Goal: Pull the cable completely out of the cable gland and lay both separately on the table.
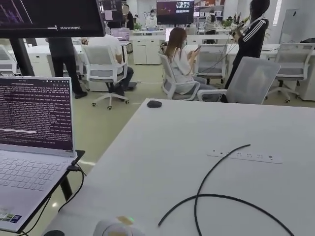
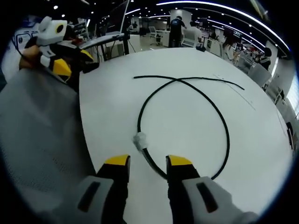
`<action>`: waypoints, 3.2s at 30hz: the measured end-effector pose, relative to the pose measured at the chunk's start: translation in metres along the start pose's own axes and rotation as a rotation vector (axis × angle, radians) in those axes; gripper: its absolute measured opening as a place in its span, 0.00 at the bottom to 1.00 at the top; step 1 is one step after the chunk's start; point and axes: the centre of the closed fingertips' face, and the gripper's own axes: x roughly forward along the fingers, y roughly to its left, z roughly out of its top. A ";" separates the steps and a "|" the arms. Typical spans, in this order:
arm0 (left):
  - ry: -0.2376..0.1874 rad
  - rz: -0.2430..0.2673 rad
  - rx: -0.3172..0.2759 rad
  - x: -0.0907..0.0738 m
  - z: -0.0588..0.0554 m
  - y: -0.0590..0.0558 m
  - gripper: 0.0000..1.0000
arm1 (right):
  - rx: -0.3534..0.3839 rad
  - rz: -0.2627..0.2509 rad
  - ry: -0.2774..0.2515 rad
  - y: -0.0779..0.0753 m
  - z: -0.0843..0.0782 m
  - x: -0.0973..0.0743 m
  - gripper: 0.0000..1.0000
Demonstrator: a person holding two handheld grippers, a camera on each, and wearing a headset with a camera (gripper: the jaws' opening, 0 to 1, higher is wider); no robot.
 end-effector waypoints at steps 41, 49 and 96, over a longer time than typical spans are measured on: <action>-0.051 0.008 0.058 0.000 0.016 -0.003 0.60 | -0.111 0.078 -0.074 0.003 0.015 0.032 0.10; -0.126 -0.095 0.155 -0.004 0.037 -0.029 0.57 | -0.111 0.081 -0.131 0.010 0.045 0.001 0.10; -0.332 -0.628 0.786 -0.038 0.125 -0.142 0.15 | 0.104 0.424 -0.601 0.081 0.168 -0.145 0.17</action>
